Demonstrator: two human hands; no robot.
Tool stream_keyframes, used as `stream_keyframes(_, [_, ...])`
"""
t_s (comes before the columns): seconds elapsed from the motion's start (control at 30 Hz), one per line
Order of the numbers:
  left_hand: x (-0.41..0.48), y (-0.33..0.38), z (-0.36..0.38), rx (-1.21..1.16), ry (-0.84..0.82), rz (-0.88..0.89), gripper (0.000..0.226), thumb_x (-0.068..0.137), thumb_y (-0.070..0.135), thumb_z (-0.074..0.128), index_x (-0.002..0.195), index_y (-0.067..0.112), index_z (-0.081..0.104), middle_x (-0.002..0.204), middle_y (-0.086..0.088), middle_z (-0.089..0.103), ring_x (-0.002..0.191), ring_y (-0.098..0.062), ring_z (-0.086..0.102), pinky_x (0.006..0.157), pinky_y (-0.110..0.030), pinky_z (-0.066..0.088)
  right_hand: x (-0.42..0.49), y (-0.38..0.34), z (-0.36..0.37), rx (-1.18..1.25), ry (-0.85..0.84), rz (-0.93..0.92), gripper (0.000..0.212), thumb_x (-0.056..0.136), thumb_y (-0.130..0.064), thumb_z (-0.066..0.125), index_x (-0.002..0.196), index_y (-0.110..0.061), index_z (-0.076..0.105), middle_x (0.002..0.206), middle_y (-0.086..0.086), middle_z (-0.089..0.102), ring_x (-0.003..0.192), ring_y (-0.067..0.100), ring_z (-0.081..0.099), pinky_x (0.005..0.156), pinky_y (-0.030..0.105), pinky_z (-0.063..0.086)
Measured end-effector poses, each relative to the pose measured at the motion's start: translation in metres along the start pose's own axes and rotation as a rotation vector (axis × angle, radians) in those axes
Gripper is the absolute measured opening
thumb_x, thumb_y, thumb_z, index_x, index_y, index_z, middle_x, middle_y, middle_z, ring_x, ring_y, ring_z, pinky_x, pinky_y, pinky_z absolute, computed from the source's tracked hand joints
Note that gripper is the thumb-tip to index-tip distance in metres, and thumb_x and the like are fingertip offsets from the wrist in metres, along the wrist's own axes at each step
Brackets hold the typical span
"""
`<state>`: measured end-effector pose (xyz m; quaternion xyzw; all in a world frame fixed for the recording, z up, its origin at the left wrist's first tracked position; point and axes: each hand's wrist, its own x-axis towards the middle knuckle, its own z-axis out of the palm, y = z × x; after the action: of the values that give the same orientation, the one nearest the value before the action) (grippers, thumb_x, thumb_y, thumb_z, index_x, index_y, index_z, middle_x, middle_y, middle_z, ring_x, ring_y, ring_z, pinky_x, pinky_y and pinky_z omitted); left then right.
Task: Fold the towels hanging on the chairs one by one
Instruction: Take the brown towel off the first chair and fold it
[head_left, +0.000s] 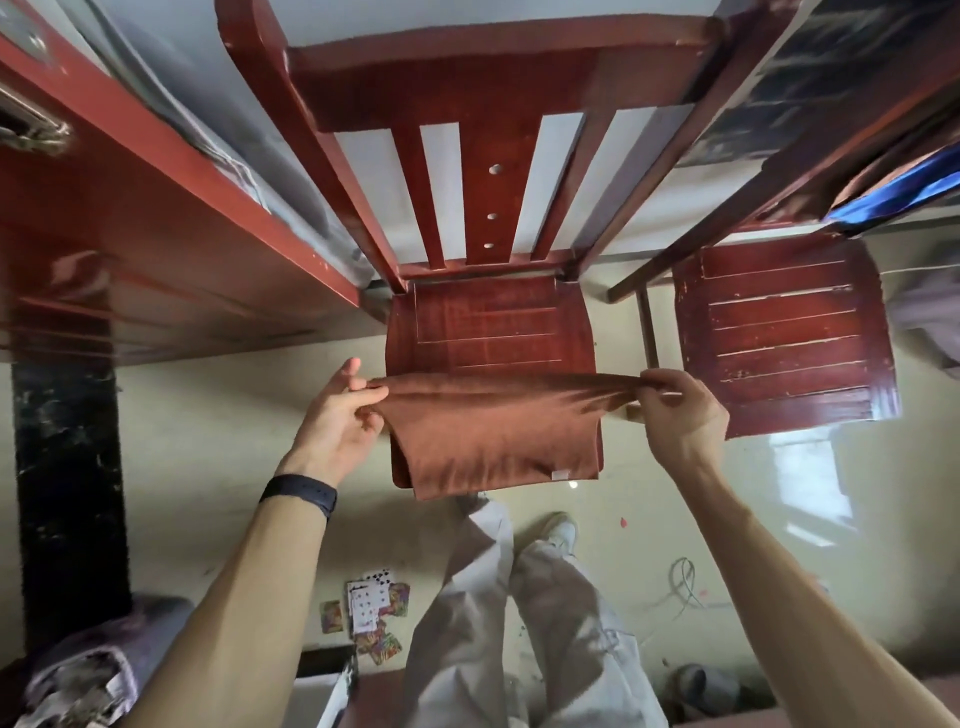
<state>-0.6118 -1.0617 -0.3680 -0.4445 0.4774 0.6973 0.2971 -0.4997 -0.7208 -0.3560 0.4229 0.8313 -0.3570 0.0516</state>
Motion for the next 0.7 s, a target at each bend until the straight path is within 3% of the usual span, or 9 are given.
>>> stream_keyframes(0.07, [0.007, 0.001, 0.0, -0.046, 0.063, -0.026, 0.045, 0.086, -0.014, 0.058, 0.1, 0.029, 0.063, 0.068, 0.013, 0.055, 0.068, -0.003, 0.052, 0.054, -0.018, 0.027, 0.005, -0.004, 0.006, 0.016, -0.003, 0.031, 0.022, 0.089, -0.016, 0.062, 0.105, -0.024, 0.075, 0.094, -0.009, 0.07, 0.079, 0.006, 0.064, 0.072, 0.002, 0.035])
stream_keyframes(0.2, [0.009, -0.003, -0.007, 0.208, 0.09, -0.022, 0.053, 0.085, -0.018, 0.054, 0.12, 0.022, 0.062, 0.099, 0.001, 0.061, 0.083, -0.005, 0.058, 0.056, -0.018, 0.032, 0.007, -0.006, 0.018, 0.01, -0.024, 0.088, 0.024, 0.089, -0.016, 0.061, 0.107, -0.023, 0.075, 0.094, -0.007, 0.07, 0.075, 0.001, 0.059, 0.064, -0.004, 0.032])
stream_keyframes(0.3, [0.011, -0.005, -0.008, 0.208, 0.121, 0.123, 0.049, 0.083, -0.019, 0.056, 0.109, 0.022, 0.065, 0.098, 0.002, 0.064, 0.086, -0.005, 0.059, 0.063, -0.014, 0.039, 0.004, -0.001, 0.024, 0.016, -0.028, 0.108, 0.024, 0.089, -0.016, 0.061, 0.108, -0.022, 0.076, 0.095, -0.006, 0.072, 0.073, -0.005, 0.059, 0.063, -0.004, 0.035])
stream_keyframes(0.33, [0.014, -0.004, -0.008, 0.22, 0.132, 0.199, 0.045, 0.082, -0.019, 0.059, 0.103, 0.02, 0.066, 0.093, 0.002, 0.064, 0.085, -0.007, 0.061, 0.066, -0.014, 0.045, 0.006, 0.0, 0.026, 0.032, -0.029, 0.114, 0.024, 0.089, -0.017, 0.062, 0.107, -0.023, 0.076, 0.095, -0.005, 0.072, 0.075, -0.003, 0.061, 0.067, -0.002, 0.038])
stream_keyframes(0.4, [0.025, 0.0, -0.005, 0.297, 0.153, 0.355, 0.039, 0.078, -0.019, 0.066, 0.093, 0.018, 0.068, 0.084, 0.001, 0.065, 0.083, -0.011, 0.063, 0.075, -0.02, 0.054, 0.016, -0.006, 0.03, 0.07, -0.029, 0.102, 0.023, 0.088, -0.017, 0.062, 0.105, -0.025, 0.075, 0.094, -0.006, 0.071, 0.084, 0.01, 0.067, 0.083, 0.014, 0.049])
stream_keyframes(0.47, [0.042, 0.009, 0.004, 0.339, 0.172, 0.446, 0.036, 0.077, -0.016, 0.07, 0.086, 0.019, 0.07, 0.078, 0.002, 0.066, 0.078, -0.01, 0.064, 0.08, -0.027, 0.055, 0.039, -0.019, 0.039, 0.095, -0.021, 0.071, 0.024, 0.088, -0.017, 0.061, 0.105, -0.025, 0.075, 0.092, -0.008, 0.069, 0.092, 0.014, 0.066, 0.092, 0.026, 0.05])
stream_keyframes(0.57, [0.084, 0.026, 0.029, 0.291, 0.156, 0.477, 0.036, 0.079, -0.017, 0.066, 0.085, 0.019, 0.068, 0.076, 0.003, 0.064, 0.071, -0.009, 0.063, 0.07, -0.023, 0.054, 0.095, -0.032, 0.07, 0.173, -0.017, 0.095, 0.023, 0.087, -0.02, 0.061, 0.105, -0.027, 0.074, 0.095, -0.01, 0.071, 0.095, 0.013, 0.066, 0.093, 0.026, 0.05])
stream_keyframes(0.63, [0.115, 0.033, 0.046, 0.211, 0.146, 0.45, 0.036, 0.081, -0.018, 0.062, 0.086, 0.017, 0.067, 0.076, 0.003, 0.063, 0.066, -0.008, 0.063, 0.065, -0.021, 0.051, 0.128, -0.032, 0.096, 0.212, -0.042, 0.1, 0.023, 0.085, -0.025, 0.061, 0.104, -0.031, 0.072, 0.096, -0.014, 0.071, 0.096, 0.014, 0.068, 0.095, 0.035, 0.055])
stream_keyframes(0.7, [0.139, 0.034, 0.062, 0.132, 0.103, 0.381, 0.031, 0.085, -0.009, 0.061, 0.091, 0.021, 0.068, 0.087, 0.002, 0.069, 0.07, -0.005, 0.066, 0.068, -0.022, 0.048, 0.145, -0.028, 0.118, 0.24, -0.086, 0.094, 0.036, 0.087, -0.027, 0.061, 0.122, -0.032, 0.066, 0.109, -0.013, 0.068, 0.1, 0.012, 0.066, 0.095, 0.034, 0.056])
